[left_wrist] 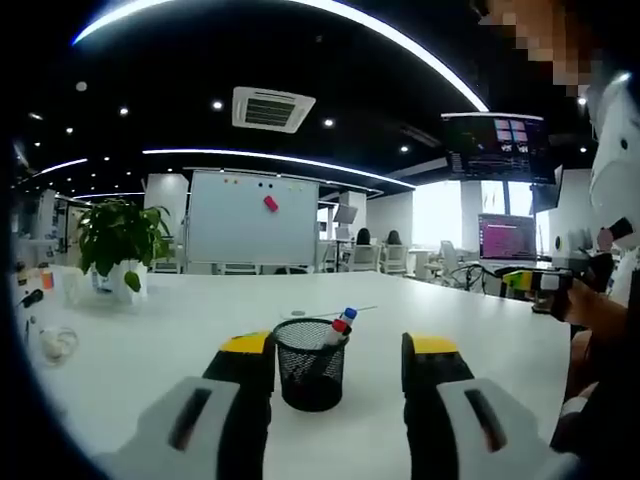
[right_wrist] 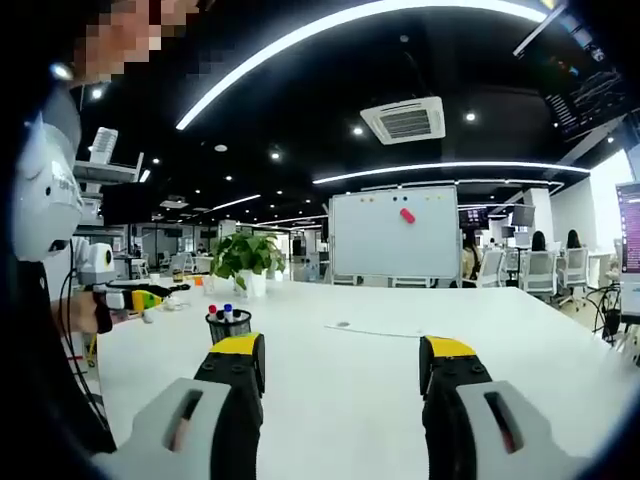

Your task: Pick up the whiteboard markers from the pen holder and place them facing the whiteboard neatly

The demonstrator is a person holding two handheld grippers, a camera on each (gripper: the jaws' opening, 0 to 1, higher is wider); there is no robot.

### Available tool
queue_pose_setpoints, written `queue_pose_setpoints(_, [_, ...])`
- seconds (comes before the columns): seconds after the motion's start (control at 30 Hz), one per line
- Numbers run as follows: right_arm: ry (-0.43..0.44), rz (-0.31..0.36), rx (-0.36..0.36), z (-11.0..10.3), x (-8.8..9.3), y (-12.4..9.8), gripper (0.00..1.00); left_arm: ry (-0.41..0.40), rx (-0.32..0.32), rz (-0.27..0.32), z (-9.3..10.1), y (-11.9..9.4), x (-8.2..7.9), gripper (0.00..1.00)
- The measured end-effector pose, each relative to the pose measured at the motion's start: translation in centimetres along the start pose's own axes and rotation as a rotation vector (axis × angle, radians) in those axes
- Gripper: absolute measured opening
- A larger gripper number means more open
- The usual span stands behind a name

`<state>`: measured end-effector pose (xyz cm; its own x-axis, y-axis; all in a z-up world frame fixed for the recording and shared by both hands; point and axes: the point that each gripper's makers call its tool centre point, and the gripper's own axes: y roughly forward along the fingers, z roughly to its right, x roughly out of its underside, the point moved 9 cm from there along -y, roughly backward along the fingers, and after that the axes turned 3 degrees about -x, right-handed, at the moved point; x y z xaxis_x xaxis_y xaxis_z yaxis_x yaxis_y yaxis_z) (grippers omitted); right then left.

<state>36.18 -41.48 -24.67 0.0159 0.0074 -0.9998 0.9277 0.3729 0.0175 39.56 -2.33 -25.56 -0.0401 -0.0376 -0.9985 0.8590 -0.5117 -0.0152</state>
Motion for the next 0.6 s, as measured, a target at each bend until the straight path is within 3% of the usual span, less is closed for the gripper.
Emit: queue_pose_setpoints(0.6, [-0.008,0.004,-0.019,-0.25,-0.43,0.18,0.64,0.001,0.009,0.004,0.28,-0.13,0.0,0.52])
